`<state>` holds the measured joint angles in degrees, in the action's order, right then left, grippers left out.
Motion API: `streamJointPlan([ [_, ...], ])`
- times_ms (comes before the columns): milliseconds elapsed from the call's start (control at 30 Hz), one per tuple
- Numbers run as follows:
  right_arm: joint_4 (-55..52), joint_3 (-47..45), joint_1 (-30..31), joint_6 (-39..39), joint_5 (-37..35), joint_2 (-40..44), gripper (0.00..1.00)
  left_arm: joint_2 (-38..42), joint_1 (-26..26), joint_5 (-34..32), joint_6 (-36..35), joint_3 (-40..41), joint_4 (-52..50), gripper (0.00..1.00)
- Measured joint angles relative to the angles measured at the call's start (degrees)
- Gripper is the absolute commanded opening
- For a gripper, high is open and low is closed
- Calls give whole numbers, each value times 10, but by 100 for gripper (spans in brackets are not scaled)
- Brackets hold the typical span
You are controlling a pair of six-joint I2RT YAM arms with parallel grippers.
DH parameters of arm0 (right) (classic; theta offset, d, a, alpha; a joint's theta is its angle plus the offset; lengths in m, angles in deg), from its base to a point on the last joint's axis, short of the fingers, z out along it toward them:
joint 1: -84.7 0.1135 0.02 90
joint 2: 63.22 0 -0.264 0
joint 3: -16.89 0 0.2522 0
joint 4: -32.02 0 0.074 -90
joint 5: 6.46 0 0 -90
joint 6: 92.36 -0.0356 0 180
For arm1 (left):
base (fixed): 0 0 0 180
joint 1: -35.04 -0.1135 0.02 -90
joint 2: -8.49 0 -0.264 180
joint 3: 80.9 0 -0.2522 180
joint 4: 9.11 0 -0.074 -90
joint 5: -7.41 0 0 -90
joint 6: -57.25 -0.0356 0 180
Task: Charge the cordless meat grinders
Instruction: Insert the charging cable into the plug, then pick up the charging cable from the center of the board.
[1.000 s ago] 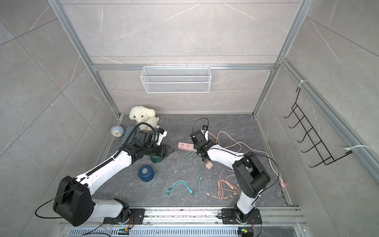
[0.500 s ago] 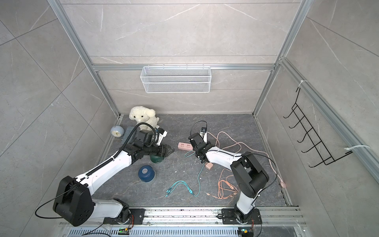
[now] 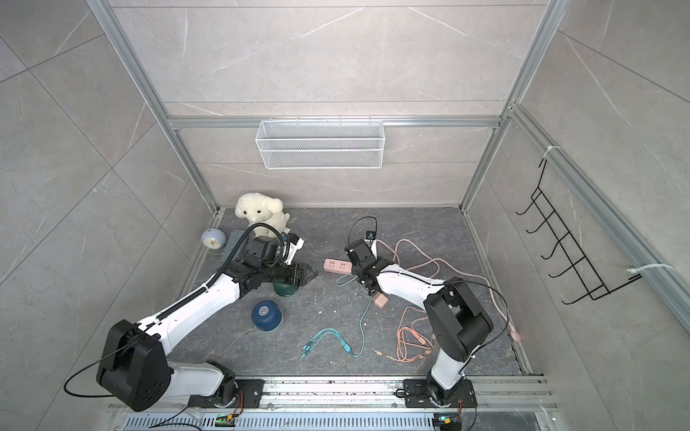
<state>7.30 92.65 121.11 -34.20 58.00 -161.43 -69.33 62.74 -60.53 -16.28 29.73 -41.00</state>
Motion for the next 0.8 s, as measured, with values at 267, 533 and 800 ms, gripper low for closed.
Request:
streamJointPlan([
  [267, -55, 4, -11, 55, 79, 35, 50, -5, 0, -25, 12, -22, -12, 83],
  [533, -64, 4, -29, 141, 124, 106, 54, -5, 0, -69, 14, -51, -39, 84],
  [800, -62, -44, -30, 328, 301, 153, 55, 16, -26, -119, 23, -54, -82, 84],
])
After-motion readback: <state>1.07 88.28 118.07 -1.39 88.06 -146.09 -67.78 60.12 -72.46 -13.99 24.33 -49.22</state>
